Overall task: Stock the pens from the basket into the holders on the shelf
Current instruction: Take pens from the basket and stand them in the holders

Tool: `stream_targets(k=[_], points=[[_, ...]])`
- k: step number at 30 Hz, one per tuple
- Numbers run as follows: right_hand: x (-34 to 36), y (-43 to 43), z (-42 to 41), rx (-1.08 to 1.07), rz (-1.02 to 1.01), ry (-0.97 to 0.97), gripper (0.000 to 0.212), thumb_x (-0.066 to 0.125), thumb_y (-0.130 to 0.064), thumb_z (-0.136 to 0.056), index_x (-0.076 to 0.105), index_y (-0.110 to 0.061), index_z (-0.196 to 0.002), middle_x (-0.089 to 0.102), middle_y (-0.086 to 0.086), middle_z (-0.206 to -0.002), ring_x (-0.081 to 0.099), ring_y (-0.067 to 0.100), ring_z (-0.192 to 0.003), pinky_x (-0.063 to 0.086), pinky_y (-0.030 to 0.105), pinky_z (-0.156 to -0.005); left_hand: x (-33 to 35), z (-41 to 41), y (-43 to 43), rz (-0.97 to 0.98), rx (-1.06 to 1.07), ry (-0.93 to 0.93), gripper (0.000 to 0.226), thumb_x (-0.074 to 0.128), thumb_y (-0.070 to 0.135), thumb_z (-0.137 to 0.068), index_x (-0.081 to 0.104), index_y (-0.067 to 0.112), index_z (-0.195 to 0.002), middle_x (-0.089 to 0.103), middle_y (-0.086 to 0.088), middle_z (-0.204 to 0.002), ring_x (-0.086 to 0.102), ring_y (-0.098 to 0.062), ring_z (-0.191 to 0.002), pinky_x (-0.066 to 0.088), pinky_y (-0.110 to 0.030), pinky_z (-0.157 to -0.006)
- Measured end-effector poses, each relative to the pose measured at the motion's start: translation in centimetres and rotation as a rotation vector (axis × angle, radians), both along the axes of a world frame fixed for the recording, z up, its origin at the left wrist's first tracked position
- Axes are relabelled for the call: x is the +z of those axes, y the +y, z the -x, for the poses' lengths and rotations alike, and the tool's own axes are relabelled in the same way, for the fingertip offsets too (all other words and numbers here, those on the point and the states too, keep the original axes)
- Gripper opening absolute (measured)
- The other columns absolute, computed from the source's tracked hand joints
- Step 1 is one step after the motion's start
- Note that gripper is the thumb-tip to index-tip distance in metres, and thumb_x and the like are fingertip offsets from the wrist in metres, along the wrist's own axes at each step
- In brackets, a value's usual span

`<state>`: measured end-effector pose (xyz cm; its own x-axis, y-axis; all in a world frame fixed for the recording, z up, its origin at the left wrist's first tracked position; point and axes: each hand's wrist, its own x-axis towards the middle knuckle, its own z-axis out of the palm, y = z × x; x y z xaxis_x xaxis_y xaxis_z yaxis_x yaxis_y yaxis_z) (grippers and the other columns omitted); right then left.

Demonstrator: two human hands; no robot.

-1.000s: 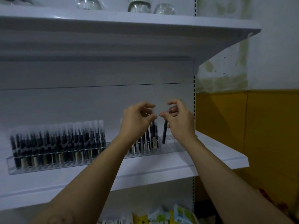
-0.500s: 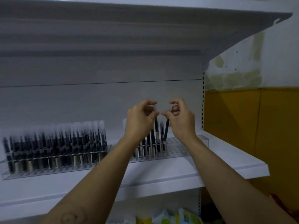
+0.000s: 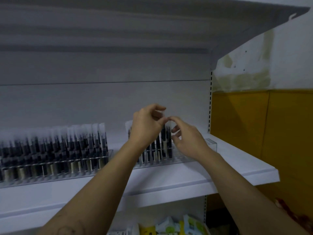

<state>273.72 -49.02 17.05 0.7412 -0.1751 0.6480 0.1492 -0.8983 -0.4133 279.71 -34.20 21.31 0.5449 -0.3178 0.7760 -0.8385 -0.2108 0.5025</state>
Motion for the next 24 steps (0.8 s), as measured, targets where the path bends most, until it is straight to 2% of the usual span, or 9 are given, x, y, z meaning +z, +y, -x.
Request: stream_targets(k=[2, 4, 7, 11, 17, 20, 24], points=[[0.2, -0.1, 0.4, 0.014, 0.030, 0.069, 0.066, 0.058, -0.015, -0.090, 0.027, -0.049, -0.137, 0.057, -0.009, -0.104, 0.058, 0.013, -0.090, 0.047, 0.029, -0.077, -0.4, 0.0, -0.3, -0.092, 0.041, -0.025, 0.021, 0.073, 0.025, -0.084, 0.067, 0.027, -0.104, 0.069, 0.010, -0.088, 0.063, -0.001, -0.081, 0.048, -0.013, -0.070], [0.4, 0.0, 0.7, 0.038, 0.031, 0.129, 0.072, 0.057, -0.013, -0.090, 0.021, -0.049, -0.141, 0.057, -0.007, -0.104, 0.057, 0.015, -0.093, 0.048, 0.029, -0.080, -0.7, -0.1, -0.6, -0.202, 0.128, -0.112, 0.026, 0.069, 0.027, -0.086, 0.064, 0.027, -0.111, 0.069, 0.009, -0.101, 0.060, -0.011, -0.097, 0.050, -0.028, -0.081], [0.5, 0.1, 1.4, 0.062, 0.013, 0.207, 0.082, 0.057, -0.008, -0.090, 0.012, -0.051, -0.145, 0.056, -0.004, -0.106, 0.058, 0.018, -0.096, 0.049, 0.031, -0.084, -0.7, -0.3, -0.8, -0.308, 0.265, -0.186, 0.039, 0.069, 0.034, -0.085, 0.058, 0.030, -0.123, 0.063, 0.009, -0.119, 0.047, -0.018, -0.119, 0.040, -0.038, -0.095], [0.4, 0.3, 2.2, 0.069, 0.025, 0.271, 0.093, 0.057, -0.006, -0.089, -0.001, -0.051, -0.148, 0.061, 0.001, -0.108, 0.060, 0.018, -0.094, 0.049, 0.030, -0.085, -0.7, -0.6, -0.7, -0.347, 0.282, -0.161, 0.046, 0.069, 0.038, -0.085, 0.053, 0.033, -0.128, 0.060, 0.010, -0.123, 0.045, -0.018, -0.122, 0.034, -0.042, -0.103], [0.9, 1.1, 2.5, 0.054, 0.016, 0.312, 0.097, 0.057, -0.006, -0.089, -0.005, -0.049, -0.149, 0.064, 0.003, -0.103, 0.061, 0.020, -0.091, 0.052, 0.035, -0.088, -0.6, -0.4, -0.2, -0.396, 0.265, -0.174, 0.051, 0.067, 0.032, -0.086, 0.049, 0.031, -0.133, 0.059, 0.006, -0.126, 0.045, -0.020, -0.123, 0.032, -0.041, -0.106], [1.1, 1.4, 2.7, 0.046, -0.001, 0.309, 0.097, 0.058, -0.006, -0.089, -0.006, -0.046, -0.150, 0.065, 0.005, -0.101, 0.062, 0.022, -0.090, 0.053, 0.038, -0.088, -0.1, -0.4, 0.1, -0.484, 0.256, -0.216, 0.055, 0.066, 0.031, -0.085, 0.046, 0.027, -0.136, 0.056, 0.002, -0.133, 0.044, -0.022, -0.126, 0.034, -0.038, -0.104], [1.0, 1.8, 3.1, 0.027, -0.024, 0.320, 0.098, 0.058, -0.007, -0.089, -0.009, -0.043, -0.151, 0.064, 0.008, -0.101, 0.062, 0.024, -0.088, 0.053, 0.040, -0.086, 0.2, -0.2, 0.3, -0.567, 0.252, -0.203, 0.064, 0.068, 0.032, -0.082, 0.041, 0.028, -0.140, 0.050, 0.000, -0.140, 0.039, -0.024, -0.131, 0.030, -0.041, -0.109]])
